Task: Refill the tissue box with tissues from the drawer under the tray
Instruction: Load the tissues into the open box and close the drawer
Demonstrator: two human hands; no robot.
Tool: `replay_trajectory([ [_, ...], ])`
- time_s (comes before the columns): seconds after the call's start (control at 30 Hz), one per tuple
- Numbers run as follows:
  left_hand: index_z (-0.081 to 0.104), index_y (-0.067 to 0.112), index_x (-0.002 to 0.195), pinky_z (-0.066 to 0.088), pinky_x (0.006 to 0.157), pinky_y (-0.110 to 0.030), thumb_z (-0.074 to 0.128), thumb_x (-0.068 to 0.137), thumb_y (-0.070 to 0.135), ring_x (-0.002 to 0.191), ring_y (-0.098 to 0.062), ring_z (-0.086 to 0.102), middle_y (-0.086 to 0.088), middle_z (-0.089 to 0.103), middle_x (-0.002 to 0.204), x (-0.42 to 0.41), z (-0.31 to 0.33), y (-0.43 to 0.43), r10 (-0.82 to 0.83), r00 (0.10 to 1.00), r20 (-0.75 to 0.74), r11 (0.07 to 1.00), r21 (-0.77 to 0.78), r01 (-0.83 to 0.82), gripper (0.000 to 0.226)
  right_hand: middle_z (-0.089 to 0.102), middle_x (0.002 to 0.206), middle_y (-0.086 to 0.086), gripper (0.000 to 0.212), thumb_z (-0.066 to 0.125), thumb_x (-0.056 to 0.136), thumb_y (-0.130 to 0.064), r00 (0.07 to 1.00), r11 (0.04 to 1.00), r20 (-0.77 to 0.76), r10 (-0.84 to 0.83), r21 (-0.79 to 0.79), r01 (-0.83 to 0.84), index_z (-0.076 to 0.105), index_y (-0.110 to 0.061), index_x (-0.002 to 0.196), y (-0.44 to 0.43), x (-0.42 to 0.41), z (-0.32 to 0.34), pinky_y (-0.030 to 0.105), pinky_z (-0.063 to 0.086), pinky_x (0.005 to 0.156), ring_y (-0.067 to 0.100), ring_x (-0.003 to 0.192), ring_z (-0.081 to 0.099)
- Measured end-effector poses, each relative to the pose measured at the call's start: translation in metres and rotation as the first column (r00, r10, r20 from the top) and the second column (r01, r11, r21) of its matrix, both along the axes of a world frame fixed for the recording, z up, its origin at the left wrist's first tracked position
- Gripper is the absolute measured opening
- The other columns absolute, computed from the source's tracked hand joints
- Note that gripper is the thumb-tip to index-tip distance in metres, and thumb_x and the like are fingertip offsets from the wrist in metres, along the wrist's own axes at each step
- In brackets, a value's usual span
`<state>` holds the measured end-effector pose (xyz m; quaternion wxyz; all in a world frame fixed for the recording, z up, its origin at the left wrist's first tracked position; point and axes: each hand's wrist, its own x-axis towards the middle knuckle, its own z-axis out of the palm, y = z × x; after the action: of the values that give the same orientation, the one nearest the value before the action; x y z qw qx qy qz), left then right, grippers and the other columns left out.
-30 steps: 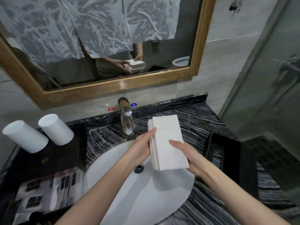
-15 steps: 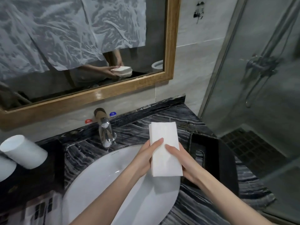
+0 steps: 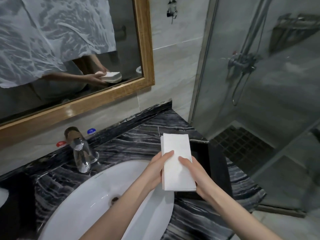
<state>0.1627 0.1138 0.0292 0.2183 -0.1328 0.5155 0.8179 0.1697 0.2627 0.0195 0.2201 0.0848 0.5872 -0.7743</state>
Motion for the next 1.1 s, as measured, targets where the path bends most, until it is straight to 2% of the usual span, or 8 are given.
replay_trajectory([
  [0.1,0.056,0.009,0.127,0.052,0.091,-0.035,0.057,0.093,0.027,0.108,-0.024,0.065,-0.009,0.068,0.121,-0.002,-0.002,0.012,-0.051,0.999,-0.005,0.987,-0.151,0.050,0.039,0.075,0.103,-0.001,0.020,0.061,0.091,-0.024,0.998,0.997,-0.032,-0.045,0.061,0.047,0.058,-0.023,0.111,0.012,0.001,-0.001,0.027,0.058,0.071,0.014,0.091,0.073],
  [0.23,0.047,0.005,0.128,0.053,0.077,-0.031,0.054,0.095,0.024,0.098,-0.022,0.065,-0.014,0.064,0.124,-0.006,-0.004,0.029,-0.066,0.998,0.015,0.955,-0.288,0.067,0.039,0.067,0.113,0.006,0.027,0.061,0.091,-0.022,0.994,0.989,-0.001,-0.111,0.096,0.110,0.050,-0.018,0.115,0.027,0.000,-0.004,0.034,0.057,0.078,0.021,0.098,0.069],
  [0.4,0.045,0.013,0.132,0.055,0.074,-0.031,0.055,0.094,0.027,0.111,-0.025,0.064,-0.011,0.062,0.127,-0.013,-0.004,0.040,-0.149,0.988,0.040,0.936,-0.317,0.154,0.042,0.064,0.113,0.002,0.019,0.059,0.092,-0.018,0.989,0.985,-0.009,-0.145,0.092,0.145,0.048,-0.028,0.104,0.040,-0.001,-0.006,0.029,0.056,0.072,0.017,0.097,0.067],
  [0.53,0.048,0.019,0.128,0.056,0.084,-0.035,0.059,0.091,0.032,0.109,-0.023,0.065,-0.006,0.066,0.122,-0.020,-0.009,0.047,-0.199,0.975,0.098,0.925,-0.310,0.220,0.041,0.063,0.117,0.001,0.027,0.058,0.093,-0.016,0.986,0.983,0.003,-0.165,0.086,0.164,0.046,-0.026,0.114,0.050,-0.004,-0.010,0.030,0.057,0.075,0.018,0.102,0.066],
  [0.67,0.051,0.013,0.126,0.056,0.081,-0.032,0.060,0.092,0.027,0.099,-0.018,0.067,-0.006,0.068,0.117,-0.025,-0.016,0.057,-0.184,0.974,0.131,0.918,-0.332,0.218,0.038,0.065,0.113,0.002,0.023,0.060,0.091,-0.012,0.980,0.973,0.042,-0.194,0.137,0.187,0.049,-0.026,0.106,0.058,-0.011,-0.013,0.027,0.057,0.066,0.017,0.095,0.067],
  [0.9,0.045,0.012,0.131,0.050,0.094,-0.039,0.052,0.095,0.019,0.111,-0.022,0.062,-0.006,0.062,0.125,-0.031,-0.023,0.070,-0.188,0.975,0.116,0.850,-0.478,0.221,0.038,0.061,0.123,0.009,0.049,0.056,0.089,-0.008,0.976,0.938,0.081,-0.203,0.303,0.170,0.040,-0.016,0.134,0.059,-0.023,-0.026,0.049,0.052,0.095,0.029,0.108,0.062],
  [0.97,0.049,0.011,0.128,0.052,0.088,-0.034,0.047,0.095,0.009,0.106,-0.022,0.063,-0.007,0.064,0.120,-0.031,-0.021,0.073,-0.217,0.971,0.096,0.843,-0.484,0.236,0.033,0.060,0.122,0.008,0.051,0.054,0.087,-0.008,0.980,0.920,0.076,-0.186,0.363,0.147,0.039,-0.018,0.135,0.057,-0.025,-0.029,0.048,0.052,0.095,0.028,0.107,0.062],
  [1.1,0.056,0.012,0.121,0.050,0.094,-0.042,0.038,0.089,-0.007,0.109,-0.030,0.063,-0.014,0.065,0.119,-0.031,-0.019,0.079,-0.254,0.964,0.072,0.827,-0.501,0.256,0.041,0.058,0.119,0.004,0.050,0.048,0.089,-0.012,0.987,0.881,0.068,-0.146,0.463,0.098,0.036,-0.021,0.136,0.052,-0.026,-0.032,0.040,0.053,0.086,0.025,0.105,0.059],
])
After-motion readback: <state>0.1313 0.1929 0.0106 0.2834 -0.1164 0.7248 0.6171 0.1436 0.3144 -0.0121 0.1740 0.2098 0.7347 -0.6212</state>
